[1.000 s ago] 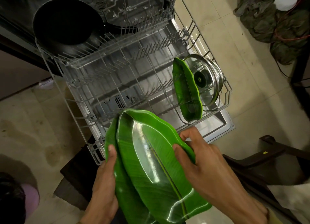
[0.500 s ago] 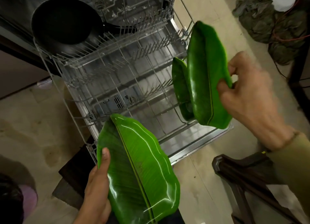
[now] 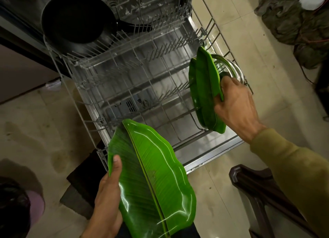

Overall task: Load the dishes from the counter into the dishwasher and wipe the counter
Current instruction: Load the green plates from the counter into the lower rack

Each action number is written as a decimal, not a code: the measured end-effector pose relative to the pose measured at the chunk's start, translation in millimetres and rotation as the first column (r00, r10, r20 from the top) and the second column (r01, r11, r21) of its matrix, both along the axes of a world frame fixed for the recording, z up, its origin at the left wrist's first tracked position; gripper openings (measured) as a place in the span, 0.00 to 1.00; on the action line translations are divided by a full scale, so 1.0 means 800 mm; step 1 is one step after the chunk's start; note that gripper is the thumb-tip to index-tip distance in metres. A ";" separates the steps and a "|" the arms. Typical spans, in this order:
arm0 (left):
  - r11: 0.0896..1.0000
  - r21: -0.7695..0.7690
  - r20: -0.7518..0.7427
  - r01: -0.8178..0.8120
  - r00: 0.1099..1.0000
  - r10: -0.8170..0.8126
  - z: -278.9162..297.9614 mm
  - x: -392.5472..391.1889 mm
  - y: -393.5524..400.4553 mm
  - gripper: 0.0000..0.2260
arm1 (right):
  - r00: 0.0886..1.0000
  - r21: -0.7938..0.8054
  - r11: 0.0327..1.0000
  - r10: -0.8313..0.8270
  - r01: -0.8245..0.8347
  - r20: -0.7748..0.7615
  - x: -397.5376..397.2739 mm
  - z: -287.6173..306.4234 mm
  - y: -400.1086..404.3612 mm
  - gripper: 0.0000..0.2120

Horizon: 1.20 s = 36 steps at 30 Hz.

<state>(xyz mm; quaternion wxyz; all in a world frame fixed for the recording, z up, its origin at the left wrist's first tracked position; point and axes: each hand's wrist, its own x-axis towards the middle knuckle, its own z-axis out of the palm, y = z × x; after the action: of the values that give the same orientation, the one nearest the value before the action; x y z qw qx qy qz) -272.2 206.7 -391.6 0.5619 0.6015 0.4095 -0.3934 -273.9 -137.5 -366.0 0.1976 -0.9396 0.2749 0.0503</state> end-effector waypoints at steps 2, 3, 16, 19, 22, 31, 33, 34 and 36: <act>1.000 -0.011 0.008 0.006 1.000 -0.006 0.001 0.000 0.001 0.42 | 1.000 0.009 1.000 -0.013 0.013 0.001 0.000 -0.010 -0.001 0.10; 1.000 -0.015 0.011 0.005 1.000 -0.005 0.002 0.001 0.000 0.43 | 1.000 0.010 1.000 -0.020 0.020 0.000 0.000 -0.013 -0.002 0.09; 0.996 -0.091 0.029 0.012 1.000 -0.010 0.013 -0.006 -0.013 0.38 | 0.996 -0.135 0.990 0.026 -0.037 -0.084 0.007 -0.042 0.003 0.12; 0.993 -0.120 0.012 0.010 1.000 -0.009 0.021 -0.006 -0.021 0.34 | 0.993 -0.140 0.990 -0.010 -0.006 -0.115 0.009 -0.050 0.004 0.13; 0.994 -0.104 0.006 -0.027 1.000 0.028 0.024 -0.006 -0.025 0.34 | 0.977 -0.178 0.983 0.004 -0.043 -0.213 0.003 -0.062 0.010 0.15; 0.998 -0.053 -0.010 -0.017 1.000 0.017 0.031 -0.004 -0.030 0.45 | 0.962 -0.181 0.982 0.005 -0.057 -0.274 -0.017 -0.062 0.022 0.19; 0.998 -0.057 0.013 -0.022 1.000 0.023 0.035 -0.003 -0.033 0.44 | 0.972 -0.179 0.983 -0.015 -0.028 -0.235 -0.021 -0.049 0.030 0.22; 0.997 -0.069 0.019 -0.026 0.999 0.028 0.037 -0.002 -0.035 0.43 | 0.984 -0.167 0.986 -0.022 -0.007 -0.176 -0.024 -0.038 0.037 0.23; 0.994 -0.106 0.011 -0.028 0.999 0.030 0.038 0.001 -0.039 0.37 | 0.997 -0.015 0.998 -0.063 0.063 -0.041 -0.032 -0.008 0.057 0.19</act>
<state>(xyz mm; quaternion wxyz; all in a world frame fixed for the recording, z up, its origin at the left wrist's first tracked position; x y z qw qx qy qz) -271.6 175.4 -360.9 0.6013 0.5673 0.3931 -0.4025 -299.3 -91.7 -372.7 0.1871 -0.9305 0.3087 0.0617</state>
